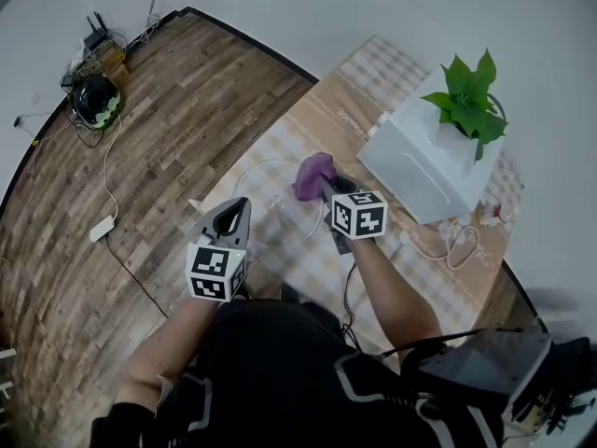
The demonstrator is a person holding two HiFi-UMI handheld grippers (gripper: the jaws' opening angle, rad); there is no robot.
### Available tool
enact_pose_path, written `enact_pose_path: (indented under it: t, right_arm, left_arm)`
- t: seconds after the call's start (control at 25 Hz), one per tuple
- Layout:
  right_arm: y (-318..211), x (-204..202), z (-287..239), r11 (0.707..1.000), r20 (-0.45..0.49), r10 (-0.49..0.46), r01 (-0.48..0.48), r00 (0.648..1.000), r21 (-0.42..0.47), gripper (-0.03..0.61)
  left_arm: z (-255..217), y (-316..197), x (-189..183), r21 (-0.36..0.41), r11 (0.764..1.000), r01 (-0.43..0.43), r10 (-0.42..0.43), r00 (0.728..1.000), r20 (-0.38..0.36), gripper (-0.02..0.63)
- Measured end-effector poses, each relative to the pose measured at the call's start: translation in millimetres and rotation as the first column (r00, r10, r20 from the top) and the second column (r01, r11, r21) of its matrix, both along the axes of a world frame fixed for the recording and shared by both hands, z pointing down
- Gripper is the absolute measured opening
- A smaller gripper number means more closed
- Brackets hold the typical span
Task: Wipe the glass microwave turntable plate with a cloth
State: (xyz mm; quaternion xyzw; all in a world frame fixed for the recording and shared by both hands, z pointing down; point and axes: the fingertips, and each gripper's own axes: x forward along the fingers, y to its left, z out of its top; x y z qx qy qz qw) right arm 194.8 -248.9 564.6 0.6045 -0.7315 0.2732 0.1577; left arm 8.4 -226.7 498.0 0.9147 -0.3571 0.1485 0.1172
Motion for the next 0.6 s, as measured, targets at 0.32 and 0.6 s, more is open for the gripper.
enact_pose_path:
  t: [0.32, 0.6]
  right_arm:
    - [-2.3, 19.2, 66.7, 0.992, -0.124, -0.009, -0.007, 0.992, -0.126, 0.074]
    - [2.1, -0.4, 96.0, 0.981, -0.203, -0.099, 0.06, 0.974, -0.186, 0.074]
  left_arm:
    - [9.6, -4.3, 0.7, -0.021, 1.0, -0.019, 0.019, 1.0, 0.024, 0.006]
    - [17.8, -7.9, -13.1, -0.043, 0.999, 0.003, -0.001, 0.999, 0.033, 0.006]
